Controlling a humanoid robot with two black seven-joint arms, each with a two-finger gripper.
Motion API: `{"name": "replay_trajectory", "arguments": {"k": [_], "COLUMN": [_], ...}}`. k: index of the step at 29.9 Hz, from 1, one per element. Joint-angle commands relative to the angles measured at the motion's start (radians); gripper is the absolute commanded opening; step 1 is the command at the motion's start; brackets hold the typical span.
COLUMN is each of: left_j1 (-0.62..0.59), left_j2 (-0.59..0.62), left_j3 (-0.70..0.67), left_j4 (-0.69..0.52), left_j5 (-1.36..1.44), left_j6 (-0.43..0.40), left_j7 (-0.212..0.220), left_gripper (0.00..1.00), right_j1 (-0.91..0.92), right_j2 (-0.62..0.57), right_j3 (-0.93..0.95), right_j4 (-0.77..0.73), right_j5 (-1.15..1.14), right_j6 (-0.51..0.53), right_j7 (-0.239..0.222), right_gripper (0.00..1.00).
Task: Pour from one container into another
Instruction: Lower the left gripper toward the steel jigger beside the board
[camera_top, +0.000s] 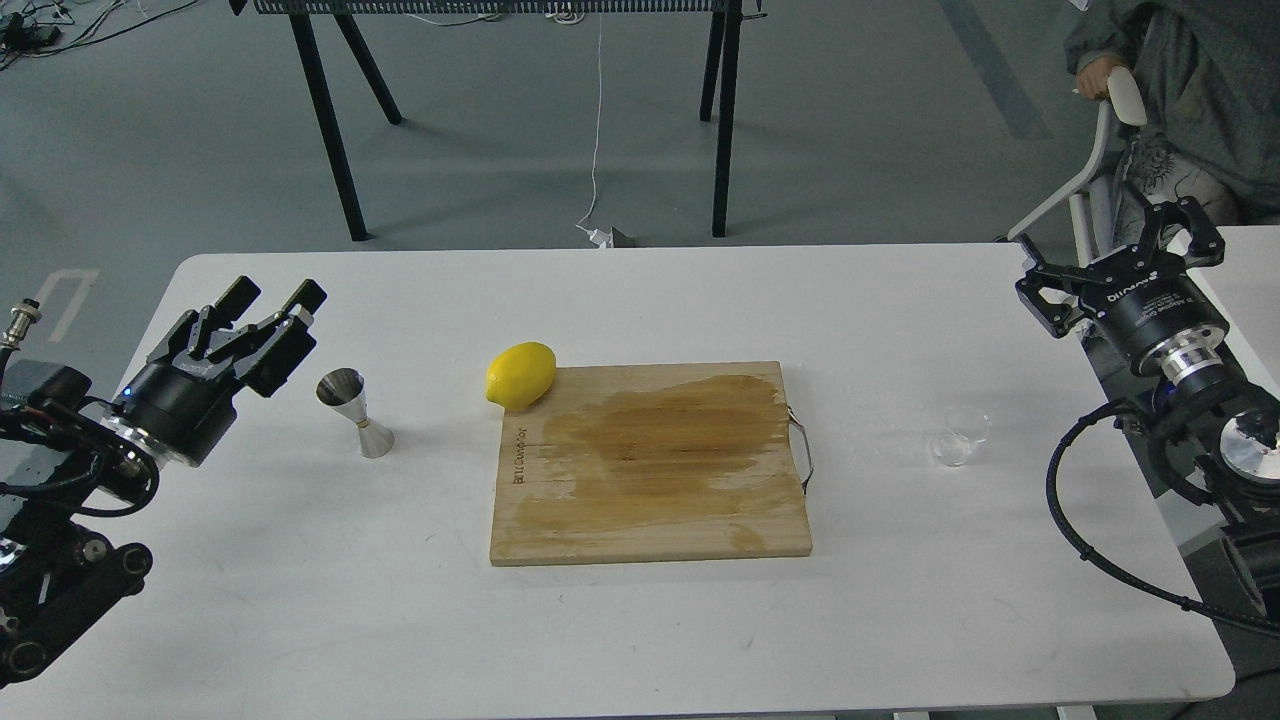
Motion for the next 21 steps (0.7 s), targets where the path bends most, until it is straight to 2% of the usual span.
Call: {"name": "replay_trajectory", "arguments": {"k": [1,11,21], "left_j1": [0.028,0.102,0.177], "left_j2": [-0.010,-0.032,-0.110], "left_j3": [0.002,0.008,0.010], "left_j4": [0.037,0.040,0.066], "left_j5": [0.039,0.063,0.126], "left_j6": [0.024,0.024,0.024], "left_j7": [0.000,0.000,0.000], "left_gripper": [1.00,1.00,1.00], "right_j1": [-0.001,-0.002,-0.018], "right_j2": [0.000,0.000,0.001], "right_j3": [-0.001,-0.003,-0.001], "right_j4": [0.001,0.001,0.001], "right_j5": [-0.001,-0.001,-0.001], "right_j6": [0.000,0.000,0.000], "right_j7": [0.000,0.000,0.000], "right_gripper": [1.00,1.00,1.00]}}
